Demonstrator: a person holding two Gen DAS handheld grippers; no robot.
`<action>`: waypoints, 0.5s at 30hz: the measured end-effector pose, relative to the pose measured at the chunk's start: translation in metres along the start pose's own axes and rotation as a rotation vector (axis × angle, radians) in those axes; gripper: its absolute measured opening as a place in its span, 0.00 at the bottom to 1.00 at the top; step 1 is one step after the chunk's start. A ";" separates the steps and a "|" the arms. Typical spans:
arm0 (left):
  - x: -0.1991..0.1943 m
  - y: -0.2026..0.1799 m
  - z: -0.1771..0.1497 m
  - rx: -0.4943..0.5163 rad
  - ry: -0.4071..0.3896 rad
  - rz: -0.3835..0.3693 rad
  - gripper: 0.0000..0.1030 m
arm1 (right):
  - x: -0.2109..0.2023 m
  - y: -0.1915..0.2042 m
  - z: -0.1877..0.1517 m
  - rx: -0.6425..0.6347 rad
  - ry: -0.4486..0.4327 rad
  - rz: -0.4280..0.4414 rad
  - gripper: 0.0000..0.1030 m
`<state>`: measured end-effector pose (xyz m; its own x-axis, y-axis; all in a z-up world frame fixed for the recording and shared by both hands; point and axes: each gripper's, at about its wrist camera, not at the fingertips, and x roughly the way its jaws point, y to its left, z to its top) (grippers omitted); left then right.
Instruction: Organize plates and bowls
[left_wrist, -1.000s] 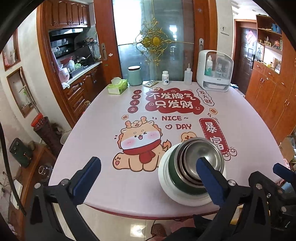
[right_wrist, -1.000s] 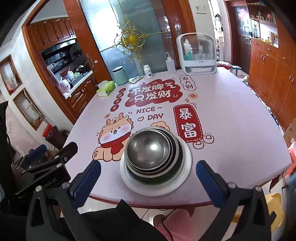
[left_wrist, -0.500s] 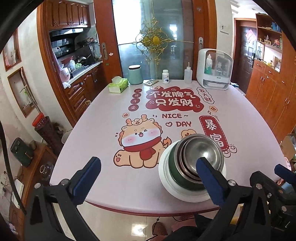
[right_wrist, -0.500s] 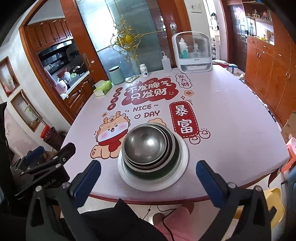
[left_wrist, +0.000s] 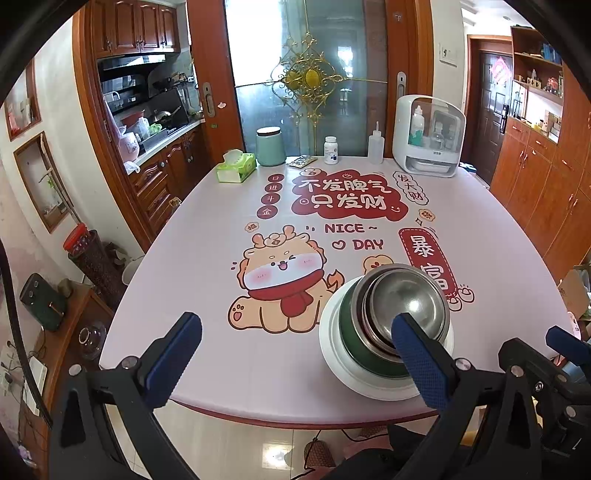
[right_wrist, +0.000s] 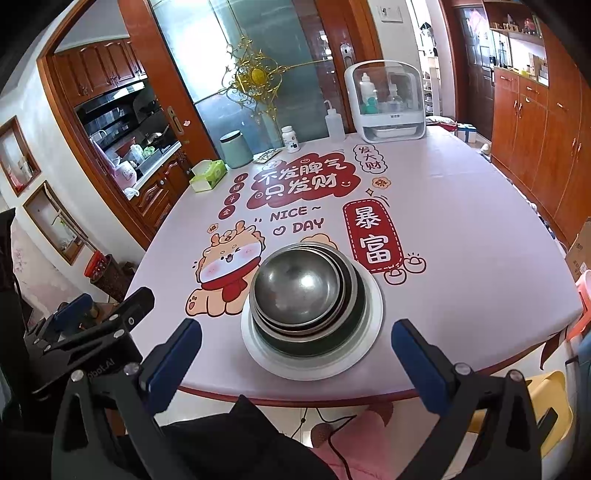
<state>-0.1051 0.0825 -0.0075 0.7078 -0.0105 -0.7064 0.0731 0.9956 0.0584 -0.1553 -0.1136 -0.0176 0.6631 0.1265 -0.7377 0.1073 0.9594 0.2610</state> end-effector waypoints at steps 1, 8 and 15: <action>0.000 0.000 0.000 0.001 -0.001 -0.001 0.99 | 0.000 0.000 0.000 -0.001 0.000 -0.001 1.00; 0.002 0.004 0.002 0.003 -0.001 -0.001 0.99 | 0.001 -0.001 0.000 0.000 -0.001 -0.004 1.00; 0.002 0.004 0.002 0.003 -0.002 -0.001 0.99 | 0.002 0.000 -0.001 -0.001 0.004 -0.007 1.00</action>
<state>-0.1022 0.0864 -0.0071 0.7091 -0.0121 -0.7050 0.0764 0.9953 0.0597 -0.1543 -0.1127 -0.0194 0.6595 0.1209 -0.7419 0.1108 0.9605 0.2551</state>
